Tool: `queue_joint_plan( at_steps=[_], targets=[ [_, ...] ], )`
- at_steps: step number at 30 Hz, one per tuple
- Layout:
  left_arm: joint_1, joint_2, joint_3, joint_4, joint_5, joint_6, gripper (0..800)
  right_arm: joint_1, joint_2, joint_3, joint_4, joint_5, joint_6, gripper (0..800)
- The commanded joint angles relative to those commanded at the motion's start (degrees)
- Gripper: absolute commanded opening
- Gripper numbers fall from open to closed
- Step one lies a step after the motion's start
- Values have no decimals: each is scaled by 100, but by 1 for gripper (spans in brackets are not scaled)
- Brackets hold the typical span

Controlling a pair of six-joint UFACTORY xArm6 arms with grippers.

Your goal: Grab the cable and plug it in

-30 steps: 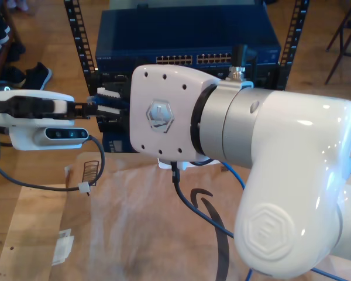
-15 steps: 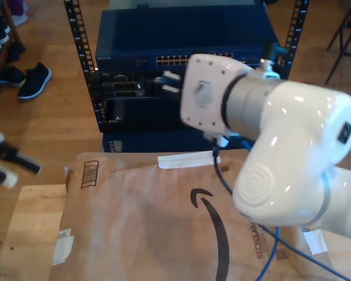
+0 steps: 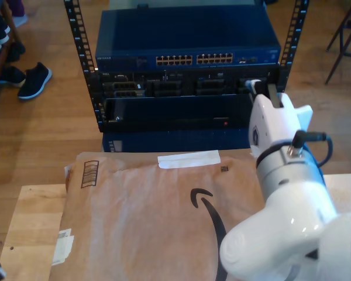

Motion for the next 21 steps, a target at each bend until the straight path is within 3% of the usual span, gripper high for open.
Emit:
queue_joint_plan(
  at_steps=[4, 6, 11, 14, 17, 21],
  targets=[
    [633, -607, 730, 510, -334, 1073, 798, 26, 62, 97, 35, -53, 9, 2],
    [1125, -747, 967, 721, -527, 1741, 798, 35, 79, 132, 88, -53, 9, 2],
    [2629, -747, 1565, 923, -1319, 3341, 798, 26, 158, 114, 88, -44, 9, 2],
    [3385, -738, 1943, 1090, -2154, 4105, 798, 26, 158, 105, 88, -26, 9, 2],
    [3965, -730, 2374, 1108, -2998, 4404, 798, 26, 176, 88, 88, -26, 9, 2],
    [4097, -721, 2708, 1380, -3182, 4492, 798, 26, 176, 88, 88, -26, 9, 2]
  ],
)
